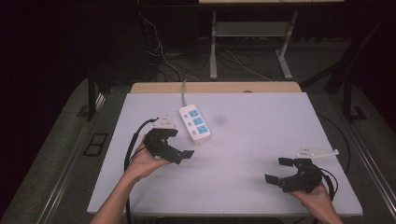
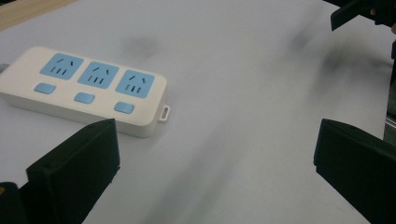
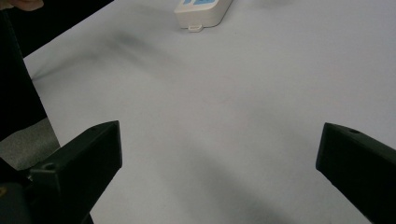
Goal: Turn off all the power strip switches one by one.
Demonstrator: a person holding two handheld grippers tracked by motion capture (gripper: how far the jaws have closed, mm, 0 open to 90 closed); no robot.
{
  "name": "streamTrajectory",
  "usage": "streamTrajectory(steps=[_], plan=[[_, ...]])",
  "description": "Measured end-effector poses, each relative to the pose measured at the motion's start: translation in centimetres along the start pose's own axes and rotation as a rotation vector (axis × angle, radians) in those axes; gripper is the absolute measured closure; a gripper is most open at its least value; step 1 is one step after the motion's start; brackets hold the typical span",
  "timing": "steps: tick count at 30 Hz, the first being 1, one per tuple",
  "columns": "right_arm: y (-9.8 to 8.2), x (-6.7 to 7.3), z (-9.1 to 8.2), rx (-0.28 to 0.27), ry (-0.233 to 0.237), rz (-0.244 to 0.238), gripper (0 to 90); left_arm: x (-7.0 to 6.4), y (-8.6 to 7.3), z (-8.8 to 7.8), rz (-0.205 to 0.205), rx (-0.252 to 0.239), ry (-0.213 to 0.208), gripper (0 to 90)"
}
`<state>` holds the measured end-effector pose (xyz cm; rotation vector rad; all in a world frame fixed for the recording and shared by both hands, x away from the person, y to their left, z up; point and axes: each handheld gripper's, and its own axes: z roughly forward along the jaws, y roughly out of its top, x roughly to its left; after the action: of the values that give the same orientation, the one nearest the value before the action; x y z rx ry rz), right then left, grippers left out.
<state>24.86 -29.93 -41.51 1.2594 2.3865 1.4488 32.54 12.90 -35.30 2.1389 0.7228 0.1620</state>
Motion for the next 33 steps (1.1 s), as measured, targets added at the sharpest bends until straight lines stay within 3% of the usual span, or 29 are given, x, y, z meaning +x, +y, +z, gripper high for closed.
streamTrajectory(steps=[12,33], plan=[[-0.1,-0.2,-0.1,-0.007,-0.001,0.005,0.3,1.1,1.2,0.3,0.012,0.029,0.011,0.0],[-0.2,-0.3,0.0,0.009,0.001,0.007,0.3,3.9,3.4,2.4,0.028,0.101,0.021,2.3]])
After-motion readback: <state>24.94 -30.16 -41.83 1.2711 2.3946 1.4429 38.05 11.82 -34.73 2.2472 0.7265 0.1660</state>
